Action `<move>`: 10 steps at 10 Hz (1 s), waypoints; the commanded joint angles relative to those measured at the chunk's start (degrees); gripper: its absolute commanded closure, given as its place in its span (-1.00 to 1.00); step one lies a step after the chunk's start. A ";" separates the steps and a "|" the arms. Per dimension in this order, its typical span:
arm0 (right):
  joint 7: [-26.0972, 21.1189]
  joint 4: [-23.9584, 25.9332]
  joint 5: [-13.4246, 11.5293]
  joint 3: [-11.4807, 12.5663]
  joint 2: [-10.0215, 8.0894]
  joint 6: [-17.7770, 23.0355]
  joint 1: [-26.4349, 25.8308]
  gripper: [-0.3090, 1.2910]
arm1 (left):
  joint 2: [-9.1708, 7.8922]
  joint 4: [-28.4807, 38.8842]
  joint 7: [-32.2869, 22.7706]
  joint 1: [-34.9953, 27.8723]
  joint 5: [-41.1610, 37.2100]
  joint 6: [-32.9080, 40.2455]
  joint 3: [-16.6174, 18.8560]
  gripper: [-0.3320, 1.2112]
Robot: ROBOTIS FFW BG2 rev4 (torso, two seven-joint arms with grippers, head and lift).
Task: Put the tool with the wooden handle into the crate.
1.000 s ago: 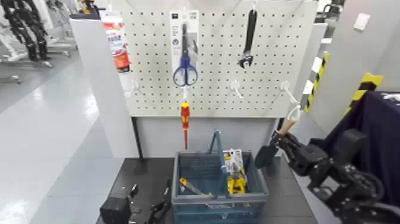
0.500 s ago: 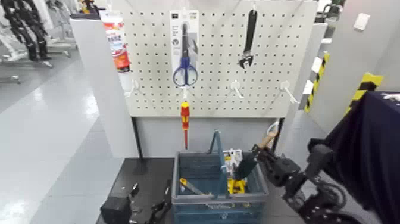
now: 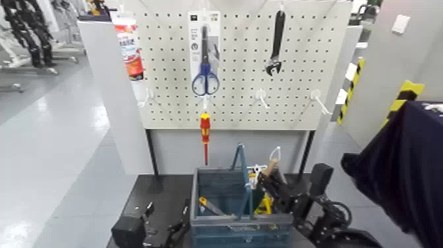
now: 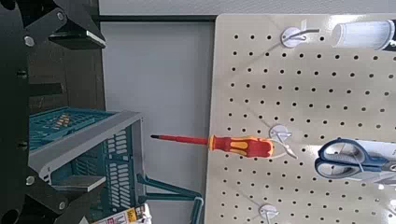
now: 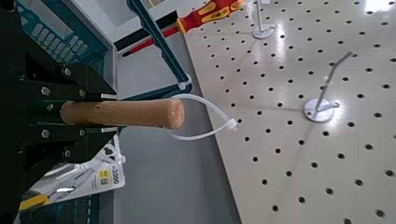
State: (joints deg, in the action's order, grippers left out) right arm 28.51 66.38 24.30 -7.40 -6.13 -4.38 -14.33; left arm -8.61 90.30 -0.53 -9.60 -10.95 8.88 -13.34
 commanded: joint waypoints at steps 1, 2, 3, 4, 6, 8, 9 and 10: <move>-0.12 0.50 0.22 -0.69 -0.11 -1.34 -0.35 -0.03 | -0.09 -0.03 0.00 0.02 -0.04 0.17 0.07 -0.23; 0.32 1.29 0.05 -0.25 -0.11 -1.60 -0.26 -0.45 | -0.18 -0.03 0.00 0.02 -0.04 0.17 -0.02 -0.23; 0.40 2.96 -1.62 0.54 -0.20 -1.86 0.00 -0.65 | -0.18 -0.03 0.00 0.02 -0.12 0.17 -0.02 -0.23; -0.21 5.33 -3.38 1.77 -0.20 -2.22 0.61 -0.63 | -0.18 -0.03 0.00 0.02 -0.12 0.17 -0.02 -0.23; -2.85 10.96 -7.25 3.62 -0.20 -4.41 2.46 -0.61 | -0.09 -0.03 0.00 -0.06 -0.12 0.17 0.07 -0.23; -5.92 16.76 -10.77 4.85 -0.20 -5.03 5.18 -0.60 | -0.01 -0.03 0.00 -0.15 -0.12 0.17 0.25 -0.23; -9.00 20.63 -12.26 5.03 -0.37 -4.94 7.29 -0.59 | 0.08 -0.03 0.00 -0.24 -0.12 0.17 0.34 -0.23; -11.64 24.41 -13.93 5.29 -0.46 -4.33 9.76 -0.57 | 0.26 -0.03 0.00 -0.33 -0.12 0.17 0.42 -0.23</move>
State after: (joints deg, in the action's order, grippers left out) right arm 17.07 88.37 11.38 -2.28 -6.52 -8.99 -6.11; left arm -8.45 90.26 -0.53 -9.88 -11.07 9.05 -12.97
